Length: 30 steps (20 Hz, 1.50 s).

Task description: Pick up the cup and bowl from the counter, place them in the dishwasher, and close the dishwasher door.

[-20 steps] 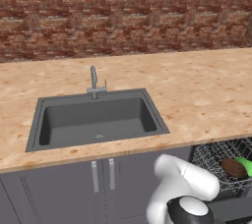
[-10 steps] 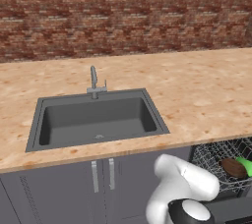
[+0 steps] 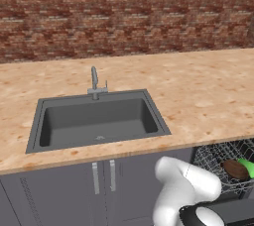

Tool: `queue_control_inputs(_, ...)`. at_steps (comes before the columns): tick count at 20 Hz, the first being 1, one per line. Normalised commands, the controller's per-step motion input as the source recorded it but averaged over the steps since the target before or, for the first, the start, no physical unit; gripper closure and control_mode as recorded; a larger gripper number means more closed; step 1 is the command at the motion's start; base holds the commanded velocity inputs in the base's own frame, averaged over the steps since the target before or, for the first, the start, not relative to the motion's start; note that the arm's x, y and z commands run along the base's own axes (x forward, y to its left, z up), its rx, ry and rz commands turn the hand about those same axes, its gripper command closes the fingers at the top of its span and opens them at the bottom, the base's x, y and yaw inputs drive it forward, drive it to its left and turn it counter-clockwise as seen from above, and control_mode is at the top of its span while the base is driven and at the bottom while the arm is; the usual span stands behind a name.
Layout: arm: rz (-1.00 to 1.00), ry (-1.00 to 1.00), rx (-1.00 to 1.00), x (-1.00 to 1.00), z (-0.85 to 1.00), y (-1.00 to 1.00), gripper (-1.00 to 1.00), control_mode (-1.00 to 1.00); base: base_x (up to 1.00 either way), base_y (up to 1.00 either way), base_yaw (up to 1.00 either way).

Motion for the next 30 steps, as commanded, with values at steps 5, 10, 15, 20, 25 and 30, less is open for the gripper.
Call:
queue_control_inputs(5,0.0,0.0,0.0,0.0,-0.38,0.0,-1.0,-1.0,0.0,0.0,0.0)
queue_control_inputs(10,0.0,0.0,0.0,0.0,-0.35,0.0,-1.0,-1.0,0.0,0.0,0.0)
queue_control_inputs(15,0.0,0.0,0.0,0.0,-0.33,0.0,-1.0,-1.0,0.0,0.0,0.0)
queue_control_inputs(20,0.0,0.0,0.0,0.0,-0.32,0.0,-1.0,-1.0,0.0,0.0,0.0)
queue_control_inputs(25,0.0,-0.02,0.0,0.02,-0.19,-0.08,-1.0,-1.0,0.0,0.0,0.0)
queue_control_inputs(30,0.0,-0.01,0.0,0.2,-0.04,-0.25,-1.0,-1.0,0.0,0.0,0.0)
